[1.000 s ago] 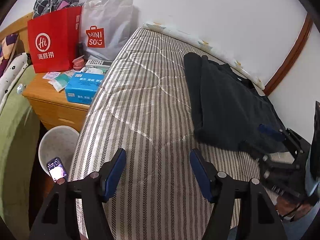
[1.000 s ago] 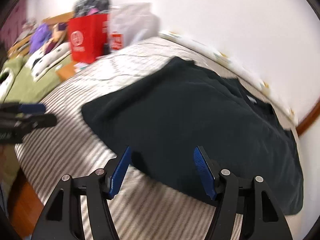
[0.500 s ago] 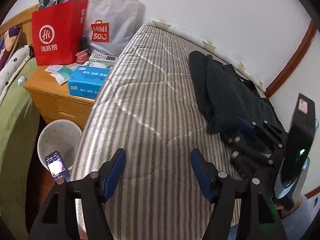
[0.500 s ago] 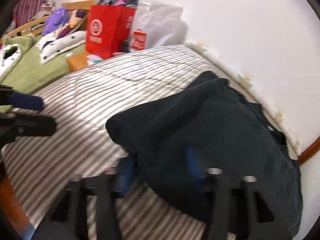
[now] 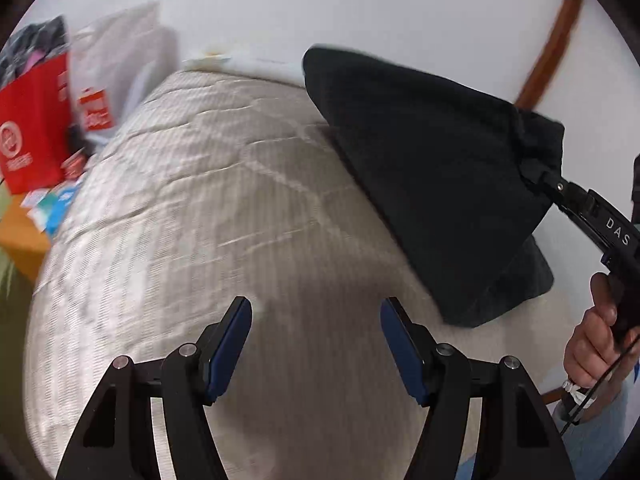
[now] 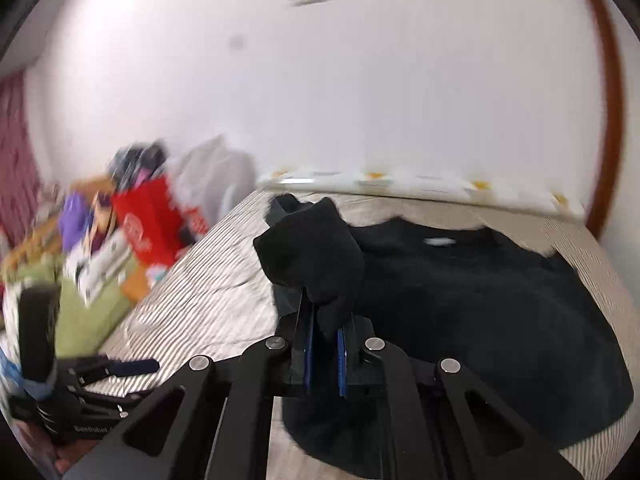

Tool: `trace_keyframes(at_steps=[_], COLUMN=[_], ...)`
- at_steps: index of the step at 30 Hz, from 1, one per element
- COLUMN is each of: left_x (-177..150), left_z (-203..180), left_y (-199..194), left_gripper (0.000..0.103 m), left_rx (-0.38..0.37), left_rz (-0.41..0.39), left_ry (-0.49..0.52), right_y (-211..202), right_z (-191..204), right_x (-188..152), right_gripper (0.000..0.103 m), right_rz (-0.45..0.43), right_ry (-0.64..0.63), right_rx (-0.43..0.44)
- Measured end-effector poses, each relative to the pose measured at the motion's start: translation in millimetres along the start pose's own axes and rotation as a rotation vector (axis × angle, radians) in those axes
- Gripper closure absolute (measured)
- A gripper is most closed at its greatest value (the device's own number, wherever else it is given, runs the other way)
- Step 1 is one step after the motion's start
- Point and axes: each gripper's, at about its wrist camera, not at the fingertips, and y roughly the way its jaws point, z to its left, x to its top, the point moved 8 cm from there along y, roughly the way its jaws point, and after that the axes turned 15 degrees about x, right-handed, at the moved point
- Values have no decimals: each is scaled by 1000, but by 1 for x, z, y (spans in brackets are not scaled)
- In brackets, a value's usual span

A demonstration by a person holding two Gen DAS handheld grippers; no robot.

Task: Fold small clothes

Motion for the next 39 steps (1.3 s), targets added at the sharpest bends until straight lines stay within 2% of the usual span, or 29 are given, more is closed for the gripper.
trace_keyframes(at_steps=[4,7,11,14,16,19,20,21,23,29,31,32,33,35,37,39], left_x=[6,8,3,-6,-13,-19,-21,-21,-22,-19,-21,-22,-22,-21,-20,-19], left_z=[-38,-68,-110,-137,-149,-160,-162,-164,-170,-180,-185,-187,-188,-190,-191,-194], left_y=[2,5,10,10,8,13,16,20,25,42,47,49,51,52,55,58], left_gripper=[38,38,38,33,30,28,28,28,28,28,28,28,28,28,28,26], left_rx=[-43,-79,-126,-165,-179,-158,-145,-134,-126,-92,-86,-81,-64,-28,15,50], left_rz=[-5,-9,-6,-8,-22,-27,-27,-23,-8,2,12,15,5,-13,-25,-35], left_ry=[30,56,111,159,191,229,237,241,230,232,237,242,248,266,285,314], right_y=[-44,-68,-76,-77,-79,-88,-90,-90,-84,-38,-27,-20,-15,-9,-15,-41], right_z=[-60,-98,-145,-163,-164,-166,-167,-169,-174,-192,-190,-191,-192,-195,-196,-196], right_x=[-2,-18,-56,-78,-85,-84,-83,-80,-75,-66,-60,-56,-53,-48,-38,-21], right_gripper=[96,96,96,93,85,60,48,44,43,45,52,61,76,84,89,92], right_rz=[-77,-114,-67,-23,-11,-33,-38,-46,-52,-20,-10,0,9,25,2,-85], right_ry=[138,218,324,380,394,379,372,370,385,438,429,410,396,371,329,263], right_rx=[-3,-19,-66,-29,-15,-30,-27,-22,-10,3,20,9,-5,-7,7,-1])
